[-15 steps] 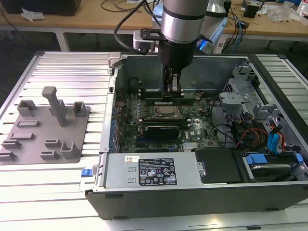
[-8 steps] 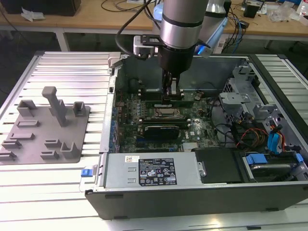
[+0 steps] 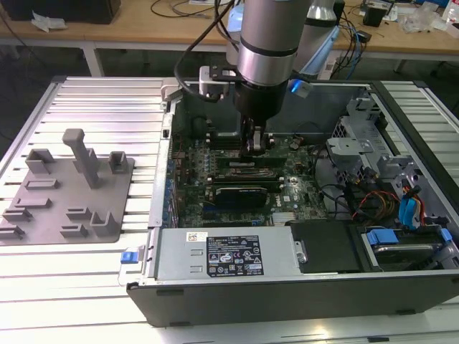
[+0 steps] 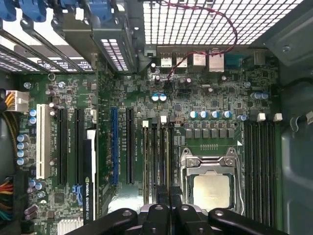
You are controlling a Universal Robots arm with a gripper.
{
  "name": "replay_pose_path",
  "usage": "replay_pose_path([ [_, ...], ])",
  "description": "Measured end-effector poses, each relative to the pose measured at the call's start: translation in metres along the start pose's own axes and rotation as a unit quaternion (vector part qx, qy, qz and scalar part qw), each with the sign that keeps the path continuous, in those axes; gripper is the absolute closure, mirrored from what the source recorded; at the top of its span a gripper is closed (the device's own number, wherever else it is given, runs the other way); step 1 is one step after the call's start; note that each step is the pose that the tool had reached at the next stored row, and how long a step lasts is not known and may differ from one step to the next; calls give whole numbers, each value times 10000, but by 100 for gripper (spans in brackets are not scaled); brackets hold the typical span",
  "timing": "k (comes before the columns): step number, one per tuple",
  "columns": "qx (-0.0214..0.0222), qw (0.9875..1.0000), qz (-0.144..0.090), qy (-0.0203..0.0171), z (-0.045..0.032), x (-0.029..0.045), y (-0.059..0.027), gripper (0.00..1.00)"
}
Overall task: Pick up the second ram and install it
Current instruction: 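Insert the second ram into the second slot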
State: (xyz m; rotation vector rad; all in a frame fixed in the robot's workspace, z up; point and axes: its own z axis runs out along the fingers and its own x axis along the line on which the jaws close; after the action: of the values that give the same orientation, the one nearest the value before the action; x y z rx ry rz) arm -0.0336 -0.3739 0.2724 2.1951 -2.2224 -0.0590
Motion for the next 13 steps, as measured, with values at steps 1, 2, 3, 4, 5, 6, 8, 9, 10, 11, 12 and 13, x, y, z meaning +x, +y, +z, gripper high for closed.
replay_pose_path([
  [1,0,10000,0,0,17,0,-1,91],
  [2,0,10000,0,0,39,0,-1,91],
  [3,0,10000,0,0,68,0,-3,91],
  [4,0,10000,0,0,81,0,-3,91],
  [5,0,10000,0,0,101,-1,-4,91],
  [6,0,10000,0,0,116,-1,-4,91],
  [8,0,10000,1,0,138,-1,-3,91],
  [9,0,10000,1,0,153,-1,2,91],
  [10,0,10000,0,0,162,-1,6,91],
  [11,0,10000,1,0,171,-1,11,91],
  [12,0,10000,0,0,185,0,17,91],
  [13,0,10000,0,0,202,0,24,91],
])
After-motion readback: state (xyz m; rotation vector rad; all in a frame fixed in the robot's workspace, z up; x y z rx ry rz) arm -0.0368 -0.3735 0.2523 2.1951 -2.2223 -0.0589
